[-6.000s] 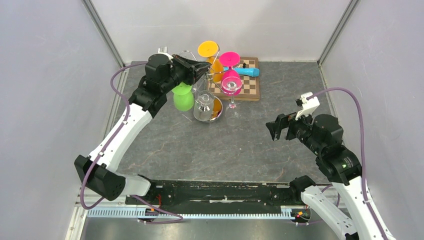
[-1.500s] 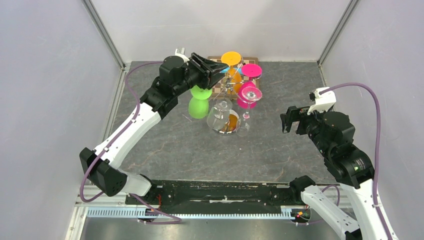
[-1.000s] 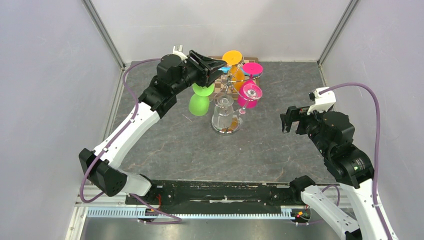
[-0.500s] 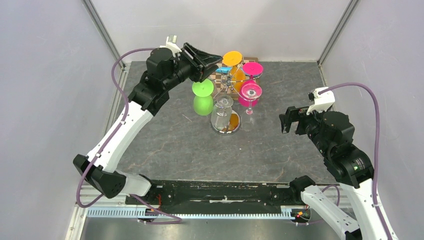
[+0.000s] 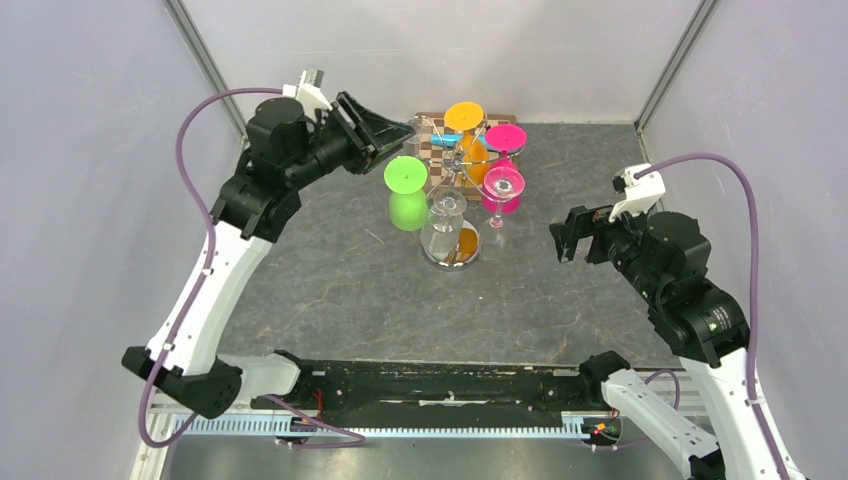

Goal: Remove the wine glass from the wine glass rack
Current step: Place the wine rack at the center of the board, then pick up the wine glass from the wine rack.

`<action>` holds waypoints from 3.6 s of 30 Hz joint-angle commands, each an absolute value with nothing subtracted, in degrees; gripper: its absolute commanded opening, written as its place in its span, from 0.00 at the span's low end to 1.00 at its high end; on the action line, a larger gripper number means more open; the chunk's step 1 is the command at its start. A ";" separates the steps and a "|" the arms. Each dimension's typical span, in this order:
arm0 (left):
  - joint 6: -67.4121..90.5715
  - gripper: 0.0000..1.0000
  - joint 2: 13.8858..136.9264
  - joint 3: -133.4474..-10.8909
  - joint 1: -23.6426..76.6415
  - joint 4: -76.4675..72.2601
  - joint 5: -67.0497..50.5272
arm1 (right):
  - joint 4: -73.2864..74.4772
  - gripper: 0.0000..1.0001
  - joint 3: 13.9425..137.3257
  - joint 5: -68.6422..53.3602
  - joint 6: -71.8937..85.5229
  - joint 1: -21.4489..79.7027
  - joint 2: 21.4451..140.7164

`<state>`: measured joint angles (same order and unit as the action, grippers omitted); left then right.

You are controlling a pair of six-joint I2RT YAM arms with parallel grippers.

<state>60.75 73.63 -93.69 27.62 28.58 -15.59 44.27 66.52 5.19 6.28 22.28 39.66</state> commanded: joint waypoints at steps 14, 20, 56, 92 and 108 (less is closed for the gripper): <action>36.93 0.56 58.31 -87.01 24.54 39.62 -18.21 | 39.64 0.98 74.97 -5.94 13.88 22.46 45.85; 31.28 0.57 53.22 -80.11 24.59 39.95 -17.90 | 36.80 0.99 75.74 -8.25 19.85 22.41 48.34; 19.25 0.59 35.36 -51.44 24.59 28.16 -19.34 | 11.52 0.67 55.90 -13.71 53.80 15.48 47.94; 19.07 0.60 35.03 -48.30 24.43 27.95 -18.37 | 0.45 0.29 51.19 -21.31 63.67 15.39 50.10; 18.98 0.60 34.91 -48.31 24.43 28.11 -17.76 | -2.70 0.00 50.10 -22.15 64.93 15.50 50.22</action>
<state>21.63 35.31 -48.34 24.82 29.87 -18.11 0.47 50.00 -21.15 64.99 15.53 50.46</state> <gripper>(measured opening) 0.601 0.045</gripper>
